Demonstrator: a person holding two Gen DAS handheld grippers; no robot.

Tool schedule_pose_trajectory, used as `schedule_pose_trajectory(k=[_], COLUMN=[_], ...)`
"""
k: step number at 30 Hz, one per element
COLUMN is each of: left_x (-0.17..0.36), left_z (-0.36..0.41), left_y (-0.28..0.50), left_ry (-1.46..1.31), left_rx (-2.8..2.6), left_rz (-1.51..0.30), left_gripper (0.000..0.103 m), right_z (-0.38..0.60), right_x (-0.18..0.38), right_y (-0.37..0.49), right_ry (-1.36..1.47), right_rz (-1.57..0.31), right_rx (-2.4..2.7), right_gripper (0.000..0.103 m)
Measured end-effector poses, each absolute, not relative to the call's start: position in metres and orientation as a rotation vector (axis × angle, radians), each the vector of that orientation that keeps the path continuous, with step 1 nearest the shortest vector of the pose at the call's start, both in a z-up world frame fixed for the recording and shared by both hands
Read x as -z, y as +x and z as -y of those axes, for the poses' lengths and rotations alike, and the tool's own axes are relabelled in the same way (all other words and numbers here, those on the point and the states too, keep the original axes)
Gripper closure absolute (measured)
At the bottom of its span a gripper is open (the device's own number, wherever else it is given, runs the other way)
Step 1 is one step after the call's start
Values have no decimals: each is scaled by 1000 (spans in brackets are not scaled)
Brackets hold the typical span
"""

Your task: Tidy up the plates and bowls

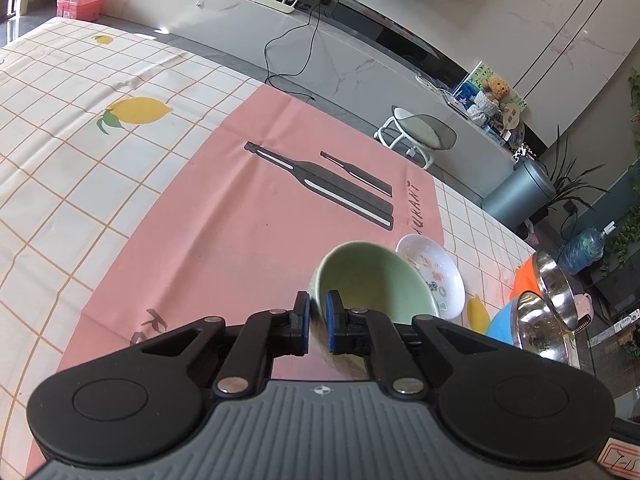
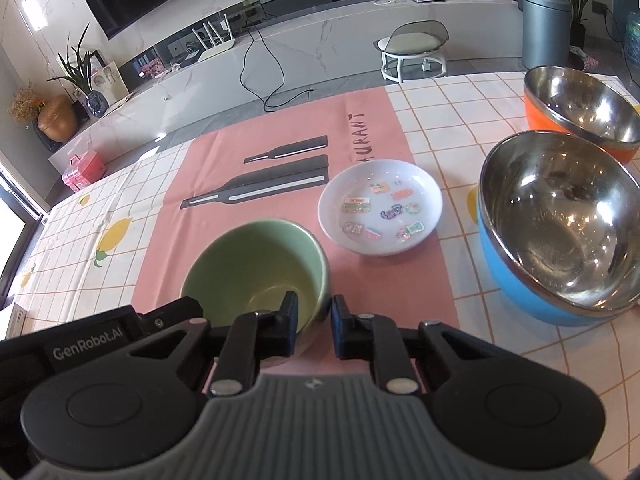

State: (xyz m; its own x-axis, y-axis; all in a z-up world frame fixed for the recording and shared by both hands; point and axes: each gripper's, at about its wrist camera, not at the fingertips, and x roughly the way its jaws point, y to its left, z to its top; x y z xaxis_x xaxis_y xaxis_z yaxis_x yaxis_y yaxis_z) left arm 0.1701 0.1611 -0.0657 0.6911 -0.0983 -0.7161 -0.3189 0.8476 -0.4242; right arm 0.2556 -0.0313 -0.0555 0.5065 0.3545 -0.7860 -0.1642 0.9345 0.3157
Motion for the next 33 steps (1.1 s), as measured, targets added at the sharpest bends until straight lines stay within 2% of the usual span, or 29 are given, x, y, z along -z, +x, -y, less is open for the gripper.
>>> schedule_pose_trajectory(k=[14,27,33], left_x=[41,48,54], left_z=[-136,-116,-110], left_y=[94,44,38], left_ry=[-523,-535,-522], left_rx=[-121,-82,-87], left_rz=[-827,-905,-917], left_gripper=[95,95,95], right_z=[66,107,114], right_x=[34,42,43], right_y=[182,120,110], right_ry=[240,317,317], right_rz=[-1051,-1184,-1179], right_rx=[-358,-357,-345], right_gripper=[88,88,88])
